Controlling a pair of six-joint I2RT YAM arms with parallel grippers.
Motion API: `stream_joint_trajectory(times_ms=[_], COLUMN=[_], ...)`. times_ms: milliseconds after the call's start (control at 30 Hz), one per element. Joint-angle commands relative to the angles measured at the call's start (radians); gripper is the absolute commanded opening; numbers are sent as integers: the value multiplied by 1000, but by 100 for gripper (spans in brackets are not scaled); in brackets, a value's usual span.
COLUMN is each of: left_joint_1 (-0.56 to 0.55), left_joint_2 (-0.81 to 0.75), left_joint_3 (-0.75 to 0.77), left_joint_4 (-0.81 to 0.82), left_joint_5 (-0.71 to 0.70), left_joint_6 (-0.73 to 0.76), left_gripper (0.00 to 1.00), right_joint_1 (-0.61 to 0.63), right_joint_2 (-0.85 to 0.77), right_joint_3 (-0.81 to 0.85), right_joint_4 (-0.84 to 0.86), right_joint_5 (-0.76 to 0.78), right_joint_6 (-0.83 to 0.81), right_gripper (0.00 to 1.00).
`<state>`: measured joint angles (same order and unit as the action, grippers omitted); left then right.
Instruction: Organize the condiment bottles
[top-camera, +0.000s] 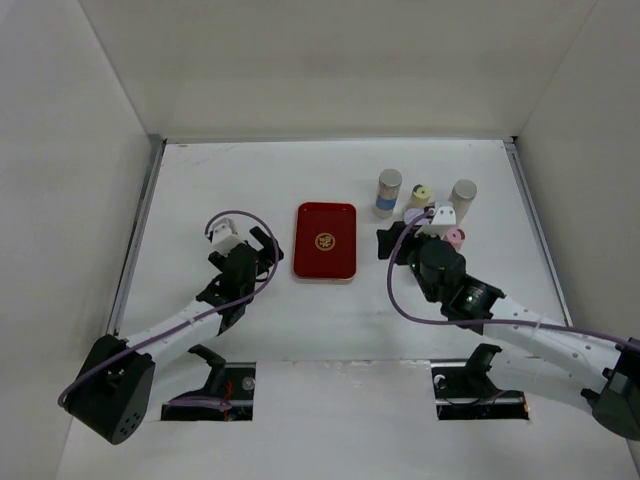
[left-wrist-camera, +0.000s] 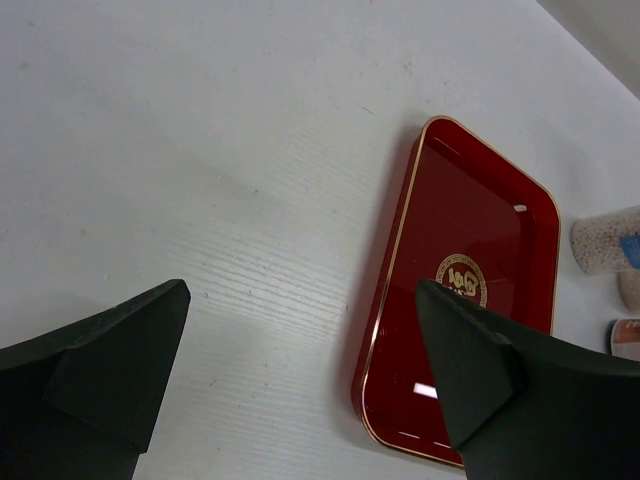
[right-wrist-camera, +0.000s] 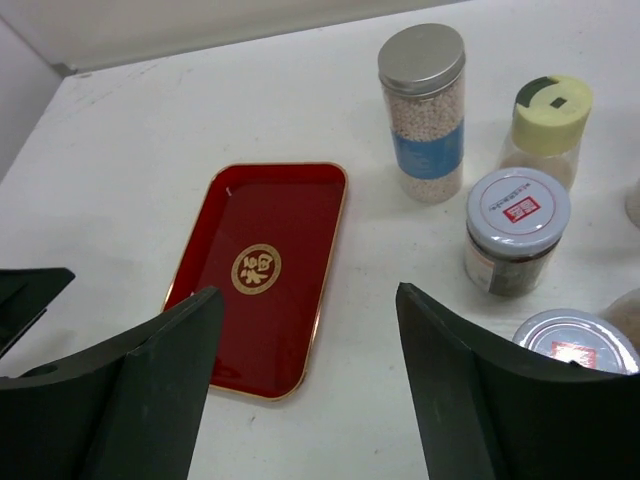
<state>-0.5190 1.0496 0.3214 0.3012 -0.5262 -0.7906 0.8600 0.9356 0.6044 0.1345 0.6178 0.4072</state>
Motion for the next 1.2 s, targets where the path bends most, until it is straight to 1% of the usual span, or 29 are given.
stream_joint_trajectory(times_ms=[0,33,67,200,233,267,300,333,367,467,500,567,633,667,700,800,900,967,1067,1167], left_joint_1=[1,0,0,9,12,14,14,15,20,43,46,37,37,35,35,30,35,34,37,43], left_joint_2=[-16,-17,-14,-36,-46,-54,-57,-57,-60,-88,-92,-73,-37,-22,-4,50,40,30,62,66], left_joint_3=[27,22,15,-10,-18,-22,-27,-31,-35,-53,-56,-58,-51,-45,-42,-44,-51,-65,-74,-74], left_joint_4=[27,39,58,75,82,87,91,95,93,96,101,116,127,131,139,186,205,231,271,283], left_joint_5=[-8,-11,-12,-9,-12,-14,-20,-24,-24,-20,-24,-28,-12,-3,8,31,78,78,95,121], left_joint_6=[-7,-7,-7,-2,-2,-2,-1,-1,1,1,1,4,7,7,7,7,7,8,8,8], left_gripper=[100,100,100,100,100,100,100,100,100,100,100,100,100,100,100,100,100,94,87,85], right_joint_1=[-46,-65,-80,-173,-204,-233,-256,-281,-310,-373,-391,-413,-421,-421,-418,-421,-419,-419,-424,-425], right_joint_2=[2,6,15,74,95,117,140,169,199,302,339,406,475,509,535,649,744,785,838,882], right_joint_3=[61,70,81,136,158,185,214,245,276,359,389,448,510,540,563,650,716,747,782,808], right_joint_4=[11,7,2,-32,-42,-64,-85,-102,-117,-122,-127,-130,-131,-136,-136,-142,-142,-150,-154,-164], right_joint_5=[17,11,-3,-68,-82,-93,-102,-108,-115,-136,-144,-159,-193,-216,-233,-265,-262,-259,-259,-259], right_joint_6=[-25,-25,-25,-22,-18,-12,-11,-19,-27,-85,-99,-129,-156,-169,-179,-206,-218,-220,-222,-212], right_gripper=[76,74,65,18,12,12,14,19,29,67,77,89,96,99,100,100,100,100,100,100])
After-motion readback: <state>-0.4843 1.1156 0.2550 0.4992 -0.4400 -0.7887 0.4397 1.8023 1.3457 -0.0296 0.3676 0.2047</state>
